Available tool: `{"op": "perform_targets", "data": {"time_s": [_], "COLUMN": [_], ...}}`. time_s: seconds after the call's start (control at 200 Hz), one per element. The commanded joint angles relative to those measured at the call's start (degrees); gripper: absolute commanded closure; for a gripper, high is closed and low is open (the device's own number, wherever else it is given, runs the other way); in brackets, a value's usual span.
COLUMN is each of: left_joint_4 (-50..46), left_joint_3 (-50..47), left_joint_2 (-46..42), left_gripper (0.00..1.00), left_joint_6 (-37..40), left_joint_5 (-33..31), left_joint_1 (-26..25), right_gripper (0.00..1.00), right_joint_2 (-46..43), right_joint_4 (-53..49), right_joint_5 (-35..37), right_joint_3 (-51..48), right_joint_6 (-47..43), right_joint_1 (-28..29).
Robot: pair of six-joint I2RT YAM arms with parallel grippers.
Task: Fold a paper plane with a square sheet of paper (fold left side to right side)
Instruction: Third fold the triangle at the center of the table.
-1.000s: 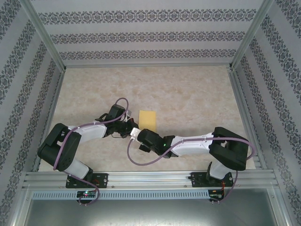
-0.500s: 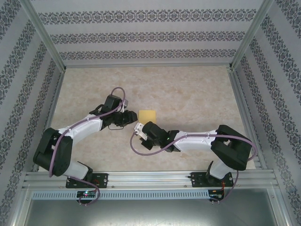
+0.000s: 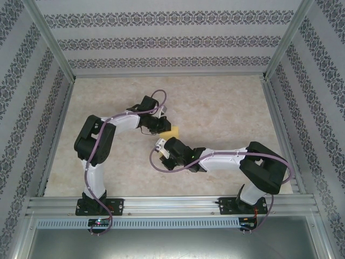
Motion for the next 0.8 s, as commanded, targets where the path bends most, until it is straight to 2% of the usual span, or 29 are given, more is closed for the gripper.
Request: {"op": "perform_targets", "data": {"time_s": [0.0,0.574,0.794], "left_joint_4": [-4.4,-4.8,-4.7], "left_joint_3": [2.5,1.9,1.7], "left_joint_2": [3.2,6.2,6.1], "left_gripper": [0.9,0.96,0.96], "left_joint_6": [4.0,4.9,4.7], "left_joint_5": [1.3,-0.6,-0.6], "left_joint_1": [-1.0,-1.1,-1.1], "right_gripper": [1.0,1.0,1.0], "right_joint_2": [0.8,2.3,4.0], "right_joint_4": [0.7,-4.3,-4.9], "right_joint_5": [-1.7,-5.3,-6.2], "right_joint_3": [-0.4,1.3,2.4], "right_joint_6": [2.9,11.4,11.7], "right_joint_1": [-1.3,-13.1,-15.9]}}
